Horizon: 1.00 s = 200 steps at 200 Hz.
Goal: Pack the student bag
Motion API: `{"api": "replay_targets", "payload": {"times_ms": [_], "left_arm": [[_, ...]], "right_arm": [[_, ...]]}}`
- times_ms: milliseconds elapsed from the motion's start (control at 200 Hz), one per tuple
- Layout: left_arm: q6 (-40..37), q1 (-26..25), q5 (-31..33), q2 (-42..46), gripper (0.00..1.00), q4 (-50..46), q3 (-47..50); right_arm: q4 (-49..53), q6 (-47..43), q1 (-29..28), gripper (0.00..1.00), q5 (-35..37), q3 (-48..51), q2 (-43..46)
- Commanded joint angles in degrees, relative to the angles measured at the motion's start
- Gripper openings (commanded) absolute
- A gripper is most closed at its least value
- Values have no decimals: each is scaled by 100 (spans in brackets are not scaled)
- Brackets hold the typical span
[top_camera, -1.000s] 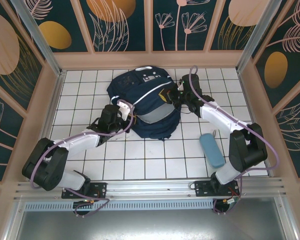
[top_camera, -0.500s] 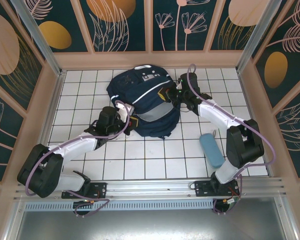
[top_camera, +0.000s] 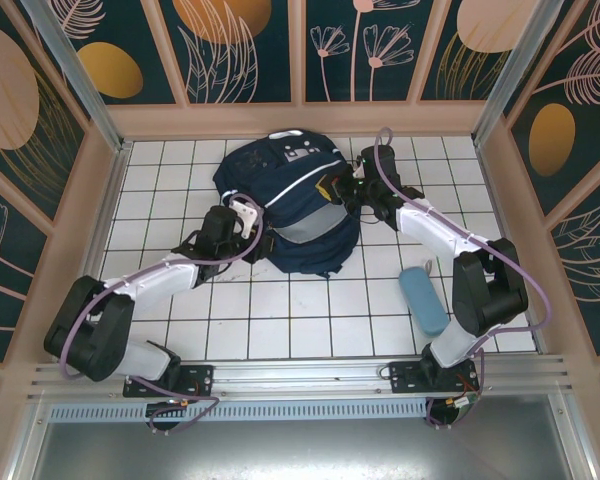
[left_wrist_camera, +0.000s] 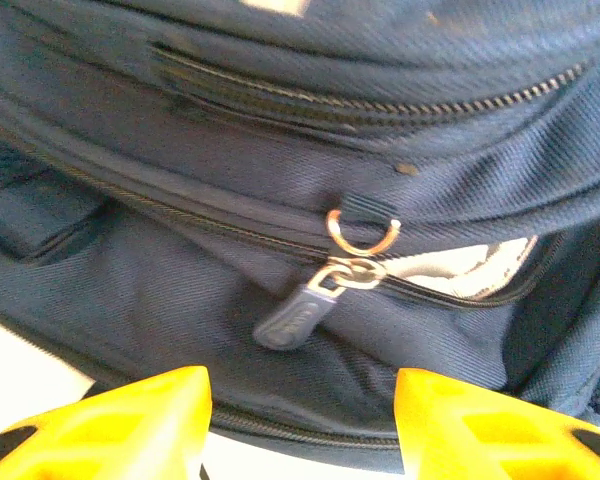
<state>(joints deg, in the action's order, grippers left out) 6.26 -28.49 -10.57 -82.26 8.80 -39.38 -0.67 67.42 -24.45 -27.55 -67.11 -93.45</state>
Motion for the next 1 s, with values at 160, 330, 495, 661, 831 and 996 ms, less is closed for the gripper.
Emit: {"api": "replay_targets", "payload": {"times_ms": [160,330,495,661,831,996], "left_arm": [[-654,141,-657,-427,45,399,-268],[-824,151,-940,-461,18,468,-281],[-818,152,-1125,-288,2,463,-208],[-655,153,-1075,-42,0,389,-71],[-387,151,-1017,166,0,335,30],[-200,153,-80,276,18,118,38]], "right_arm": [[-628,-176,98,0,100,-179,164],[-650,-168,98,0,115,-171,162],[-636,-168,98,0,145,-162,156],[-636,-168,98,0,189,-162,147],[-654,-158,90,0,198,-153,119],[-647,-159,95,0,206,-142,119]]}}
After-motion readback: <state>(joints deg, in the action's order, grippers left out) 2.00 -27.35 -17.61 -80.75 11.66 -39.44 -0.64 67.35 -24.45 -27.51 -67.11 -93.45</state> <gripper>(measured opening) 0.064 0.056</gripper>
